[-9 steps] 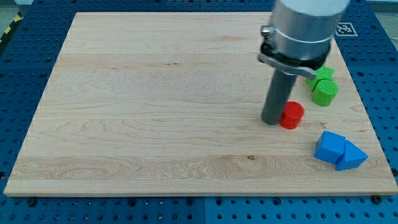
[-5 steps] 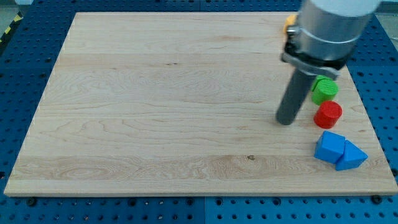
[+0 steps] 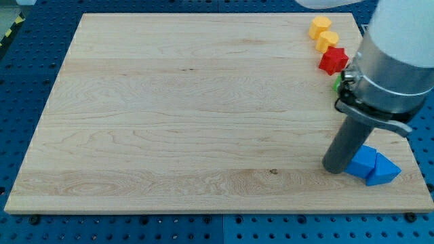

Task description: Slide the blue cube closer to the red circle

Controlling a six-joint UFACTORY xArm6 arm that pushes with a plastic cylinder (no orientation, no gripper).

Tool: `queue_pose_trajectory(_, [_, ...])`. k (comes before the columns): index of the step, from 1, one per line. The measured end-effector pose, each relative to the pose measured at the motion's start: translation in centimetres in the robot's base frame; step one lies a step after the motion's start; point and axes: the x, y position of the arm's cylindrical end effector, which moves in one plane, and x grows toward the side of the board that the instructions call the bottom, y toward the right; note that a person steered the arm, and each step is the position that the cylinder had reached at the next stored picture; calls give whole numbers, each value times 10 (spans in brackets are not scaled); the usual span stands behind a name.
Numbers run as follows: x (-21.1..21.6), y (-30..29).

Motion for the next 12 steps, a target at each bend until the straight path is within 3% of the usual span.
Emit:
queue_pose_trajectory(3, [-18,2])
queue_pose_trajectory(5, [19,-15])
queue_pose_trajectory(8, [19,22])
queue_pose_trajectory(12, [-12,24])
